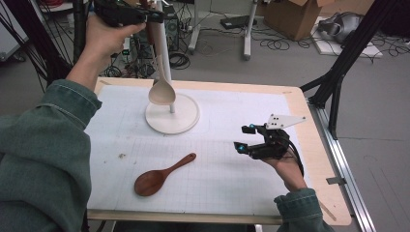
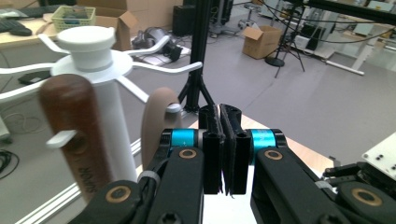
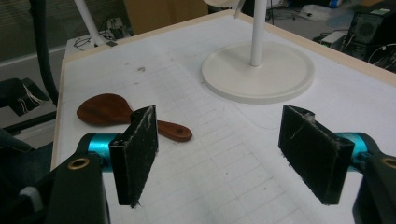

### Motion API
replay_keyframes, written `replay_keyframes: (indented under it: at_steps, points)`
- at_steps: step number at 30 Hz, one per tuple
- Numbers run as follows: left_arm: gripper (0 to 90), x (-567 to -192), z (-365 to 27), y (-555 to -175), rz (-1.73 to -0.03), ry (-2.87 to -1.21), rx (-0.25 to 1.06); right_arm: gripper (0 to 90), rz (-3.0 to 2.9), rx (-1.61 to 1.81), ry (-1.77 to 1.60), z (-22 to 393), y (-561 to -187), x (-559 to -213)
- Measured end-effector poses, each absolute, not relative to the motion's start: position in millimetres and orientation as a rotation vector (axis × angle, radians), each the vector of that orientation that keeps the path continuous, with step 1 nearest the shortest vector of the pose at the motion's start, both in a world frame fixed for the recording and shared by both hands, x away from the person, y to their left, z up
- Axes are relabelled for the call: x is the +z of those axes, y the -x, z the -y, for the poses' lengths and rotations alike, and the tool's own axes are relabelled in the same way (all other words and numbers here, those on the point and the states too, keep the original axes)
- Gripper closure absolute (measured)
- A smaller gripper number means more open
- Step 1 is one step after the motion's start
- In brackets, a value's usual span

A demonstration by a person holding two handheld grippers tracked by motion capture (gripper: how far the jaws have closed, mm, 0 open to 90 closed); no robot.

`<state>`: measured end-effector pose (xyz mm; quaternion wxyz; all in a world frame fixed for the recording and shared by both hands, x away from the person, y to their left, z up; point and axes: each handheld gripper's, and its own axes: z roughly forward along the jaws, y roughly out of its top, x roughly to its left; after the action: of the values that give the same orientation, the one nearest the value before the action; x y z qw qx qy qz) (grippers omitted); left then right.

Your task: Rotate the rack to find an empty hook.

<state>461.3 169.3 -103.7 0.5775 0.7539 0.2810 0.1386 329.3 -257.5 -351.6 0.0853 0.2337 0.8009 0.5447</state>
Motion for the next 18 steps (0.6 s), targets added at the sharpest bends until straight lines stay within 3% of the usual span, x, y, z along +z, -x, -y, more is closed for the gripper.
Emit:
replay_keyframes:
  at_steps: [18]
  points:
    - [87.2, -102.2, -177.2, -462.1, -0.702, -1.747, 0.364, 28.1, -2.376, 1.630, -0.691, 258.7, -329.9, -351.4]
